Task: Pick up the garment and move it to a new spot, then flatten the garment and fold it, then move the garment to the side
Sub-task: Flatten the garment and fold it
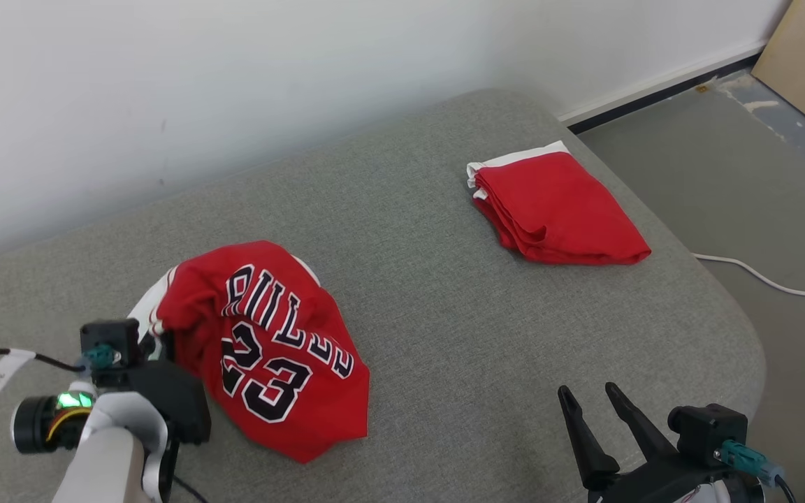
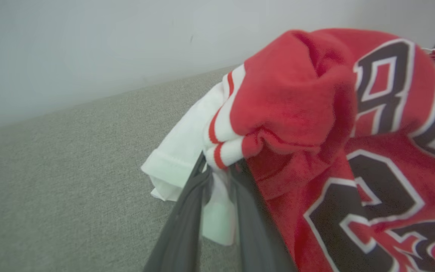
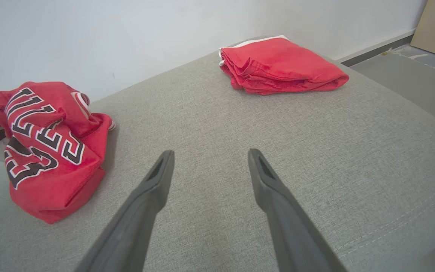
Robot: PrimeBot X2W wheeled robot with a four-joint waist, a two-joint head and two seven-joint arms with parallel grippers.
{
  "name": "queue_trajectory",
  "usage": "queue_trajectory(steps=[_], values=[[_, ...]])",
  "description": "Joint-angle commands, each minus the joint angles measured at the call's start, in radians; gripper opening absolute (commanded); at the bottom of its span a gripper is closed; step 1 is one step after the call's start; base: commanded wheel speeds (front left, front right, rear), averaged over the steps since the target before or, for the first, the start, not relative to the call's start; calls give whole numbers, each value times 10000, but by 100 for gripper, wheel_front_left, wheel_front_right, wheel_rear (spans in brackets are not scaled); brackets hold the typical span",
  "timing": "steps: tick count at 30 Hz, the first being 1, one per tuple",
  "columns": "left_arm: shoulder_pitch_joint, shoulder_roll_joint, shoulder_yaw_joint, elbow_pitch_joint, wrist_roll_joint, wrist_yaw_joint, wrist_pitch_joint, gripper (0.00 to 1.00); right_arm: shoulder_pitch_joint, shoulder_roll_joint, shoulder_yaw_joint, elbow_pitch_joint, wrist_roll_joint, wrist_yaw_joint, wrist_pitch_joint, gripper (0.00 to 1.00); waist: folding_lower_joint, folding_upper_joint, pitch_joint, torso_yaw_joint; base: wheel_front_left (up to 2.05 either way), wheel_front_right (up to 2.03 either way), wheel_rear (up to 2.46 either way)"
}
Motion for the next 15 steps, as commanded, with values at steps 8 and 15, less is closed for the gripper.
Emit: queue_trajectory(steps=[8, 15], values=[[-1686, -514, -257, -481, -27, -282, -1352, 0, -147, 5, -42, 88, 7, -17, -60, 100, -2, -1, -127, 177, 0, 0, 0], [-3683, -1144, -1309, -1520, 94, -706, -1738, 0, -167, 5, 23, 103, 16, -17, -7, 100, -2, -1, -289, 286, 0, 0, 0]])
